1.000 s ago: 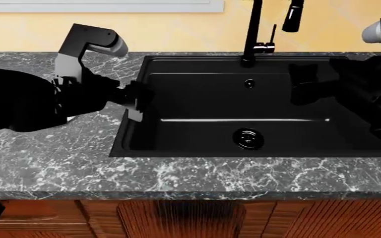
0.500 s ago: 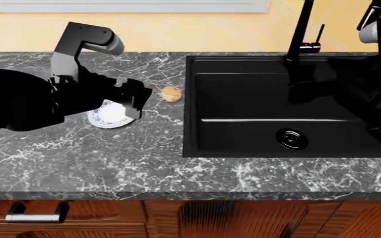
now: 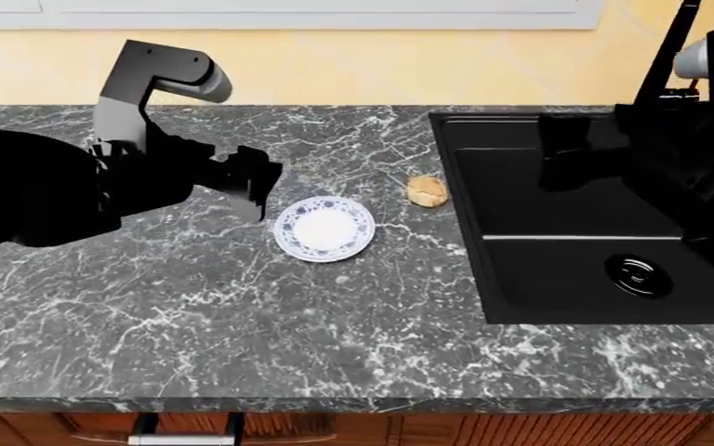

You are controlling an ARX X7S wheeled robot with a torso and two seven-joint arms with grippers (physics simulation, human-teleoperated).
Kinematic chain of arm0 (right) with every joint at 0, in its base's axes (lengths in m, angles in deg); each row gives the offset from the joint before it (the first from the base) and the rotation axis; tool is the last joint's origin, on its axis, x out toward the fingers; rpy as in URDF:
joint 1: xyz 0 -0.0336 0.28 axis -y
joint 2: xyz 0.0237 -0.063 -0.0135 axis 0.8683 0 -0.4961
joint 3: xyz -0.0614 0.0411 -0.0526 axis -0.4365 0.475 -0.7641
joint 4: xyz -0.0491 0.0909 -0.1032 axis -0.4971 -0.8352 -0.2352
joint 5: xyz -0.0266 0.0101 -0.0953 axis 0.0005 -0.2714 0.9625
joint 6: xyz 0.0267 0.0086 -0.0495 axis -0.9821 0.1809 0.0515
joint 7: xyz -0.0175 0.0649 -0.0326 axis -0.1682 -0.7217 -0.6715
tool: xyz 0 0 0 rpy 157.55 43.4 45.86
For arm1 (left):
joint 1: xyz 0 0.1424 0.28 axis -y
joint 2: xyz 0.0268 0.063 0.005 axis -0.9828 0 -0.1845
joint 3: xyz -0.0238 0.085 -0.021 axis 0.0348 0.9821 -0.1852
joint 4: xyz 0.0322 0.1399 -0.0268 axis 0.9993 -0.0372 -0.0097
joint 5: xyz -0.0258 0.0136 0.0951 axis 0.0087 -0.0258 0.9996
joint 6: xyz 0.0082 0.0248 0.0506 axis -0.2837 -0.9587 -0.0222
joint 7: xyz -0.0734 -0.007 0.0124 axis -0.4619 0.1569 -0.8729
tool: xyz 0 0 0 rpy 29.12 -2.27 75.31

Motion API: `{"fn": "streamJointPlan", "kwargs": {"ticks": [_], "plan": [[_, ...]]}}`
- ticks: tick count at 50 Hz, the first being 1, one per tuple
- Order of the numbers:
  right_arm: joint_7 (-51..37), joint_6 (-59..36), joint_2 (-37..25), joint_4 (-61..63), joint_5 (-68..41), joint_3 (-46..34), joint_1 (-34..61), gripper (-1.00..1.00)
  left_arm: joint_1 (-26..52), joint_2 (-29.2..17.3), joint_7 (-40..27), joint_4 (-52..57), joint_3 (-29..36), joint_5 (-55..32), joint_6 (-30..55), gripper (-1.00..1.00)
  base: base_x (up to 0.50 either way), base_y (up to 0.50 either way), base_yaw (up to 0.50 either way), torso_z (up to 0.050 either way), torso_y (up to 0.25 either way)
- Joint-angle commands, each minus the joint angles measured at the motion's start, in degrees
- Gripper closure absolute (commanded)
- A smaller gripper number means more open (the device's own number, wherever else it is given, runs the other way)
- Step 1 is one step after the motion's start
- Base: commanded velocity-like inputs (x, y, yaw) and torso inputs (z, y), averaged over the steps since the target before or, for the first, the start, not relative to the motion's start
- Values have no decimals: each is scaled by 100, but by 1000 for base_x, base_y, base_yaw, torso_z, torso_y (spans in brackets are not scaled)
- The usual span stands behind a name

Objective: Place the pastries on the plates.

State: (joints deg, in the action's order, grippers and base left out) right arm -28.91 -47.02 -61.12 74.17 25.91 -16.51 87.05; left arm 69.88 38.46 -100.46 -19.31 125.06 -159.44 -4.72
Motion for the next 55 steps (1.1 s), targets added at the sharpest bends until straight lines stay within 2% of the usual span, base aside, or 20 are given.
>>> {"fn": "streamJointPlan", "kwargs": {"ticks": [1, 13, 35, 41, 55], "plan": [[-49, 110, -13, 1, 19, 67, -59, -100, -5, -21, -51, 61, -27, -30, -21, -100, 433, 98, 0, 0, 0], [3, 104, -40, -34, 22, -110, -59, -100, 24, -75, 105, -23, -10, 56, -54, -100, 436, 8, 0, 0, 0], [-106, 98, -34, 37, -59, -34, -101, -100, -82, 55, -50, -17, 21, 66, -137, -100, 351, 1, 0, 0, 0], [-70, 149, -26, -16, -61, -70, -118, -100, -50, -81, 48, -26, 4, 64, -106, -100, 264, 0, 0, 0, 0], [-168, -142, 152, -269, -221, -102, 72, -100, -110, -37, -36, -56, 1, 98, -193, -100, 117, 0, 0, 0, 1]]}}
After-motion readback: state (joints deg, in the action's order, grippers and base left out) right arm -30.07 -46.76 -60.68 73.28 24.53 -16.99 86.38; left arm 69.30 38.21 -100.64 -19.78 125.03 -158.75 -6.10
